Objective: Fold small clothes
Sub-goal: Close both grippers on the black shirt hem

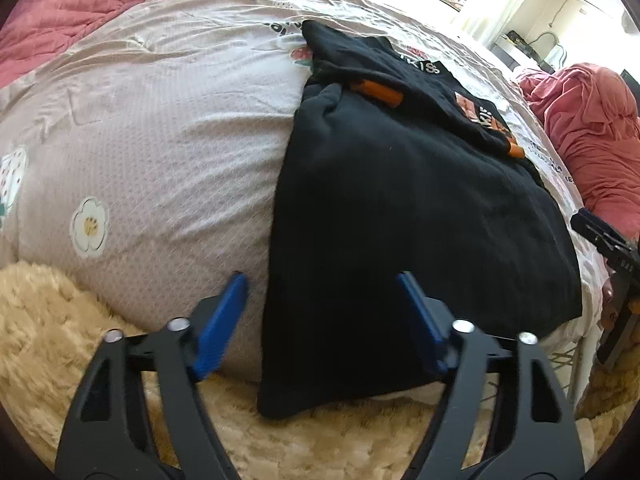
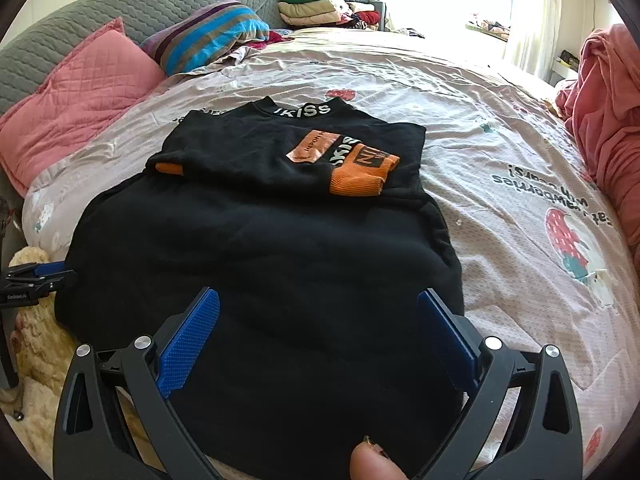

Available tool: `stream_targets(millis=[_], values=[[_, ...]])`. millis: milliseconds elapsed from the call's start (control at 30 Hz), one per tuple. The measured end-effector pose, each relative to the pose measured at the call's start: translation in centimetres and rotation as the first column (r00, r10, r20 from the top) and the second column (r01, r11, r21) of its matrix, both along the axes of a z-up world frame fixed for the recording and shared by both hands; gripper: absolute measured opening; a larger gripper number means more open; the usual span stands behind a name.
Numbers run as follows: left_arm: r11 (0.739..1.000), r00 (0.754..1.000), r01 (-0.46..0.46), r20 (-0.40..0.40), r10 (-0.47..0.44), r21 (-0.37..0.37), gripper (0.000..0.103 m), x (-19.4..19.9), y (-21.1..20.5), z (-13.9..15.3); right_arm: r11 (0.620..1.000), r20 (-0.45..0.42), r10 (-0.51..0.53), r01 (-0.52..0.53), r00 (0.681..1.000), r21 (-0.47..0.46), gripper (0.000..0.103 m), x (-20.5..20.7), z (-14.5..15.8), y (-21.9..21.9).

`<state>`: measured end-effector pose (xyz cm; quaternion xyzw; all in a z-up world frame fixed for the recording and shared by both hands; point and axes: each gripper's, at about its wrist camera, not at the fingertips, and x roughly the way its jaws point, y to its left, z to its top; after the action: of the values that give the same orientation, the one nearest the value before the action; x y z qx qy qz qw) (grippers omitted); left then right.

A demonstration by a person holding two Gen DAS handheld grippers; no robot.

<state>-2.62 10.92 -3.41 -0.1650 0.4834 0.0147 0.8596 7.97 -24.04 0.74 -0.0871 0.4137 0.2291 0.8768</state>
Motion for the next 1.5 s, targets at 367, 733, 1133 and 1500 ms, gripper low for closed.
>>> stream_targets(millis=[367, 733, 1133, 1500], values=[[0.996, 1.0, -0.001, -0.003, 0.0, -0.092, 0.039, -1.2, 0.7, -0.5, 0.999, -0.04, 0.003, -0.004, 0.999, -0.036, 0.098, -1.7, -0.2, -2.7], [0.995, 1.0, 0.015, -0.007, -0.016, -0.094, 0.037, -1.4, -0.5, -0.6, 1.0, -0.16, 0.011, -0.014, 0.987, -0.018, 0.097, -3.7, -1.5, -6.6], [0.997, 0.999, -0.012, -0.04, 0.009, -0.08, 0.041, -1.7, 0.0, -0.7, 0.999, -0.278, 0.001, 0.009, 0.96, 0.034, 0.055, -4.2, -4.3, -9.7], [0.996, 0.998, -0.026, -0.059, 0.021, -0.085, 0.043, -2.2, 0.5, -1.0, 0.993, -0.143, 0.083, -0.07, 0.986, 0.094, 0.008, -4.7, -2.4, -9.3]])
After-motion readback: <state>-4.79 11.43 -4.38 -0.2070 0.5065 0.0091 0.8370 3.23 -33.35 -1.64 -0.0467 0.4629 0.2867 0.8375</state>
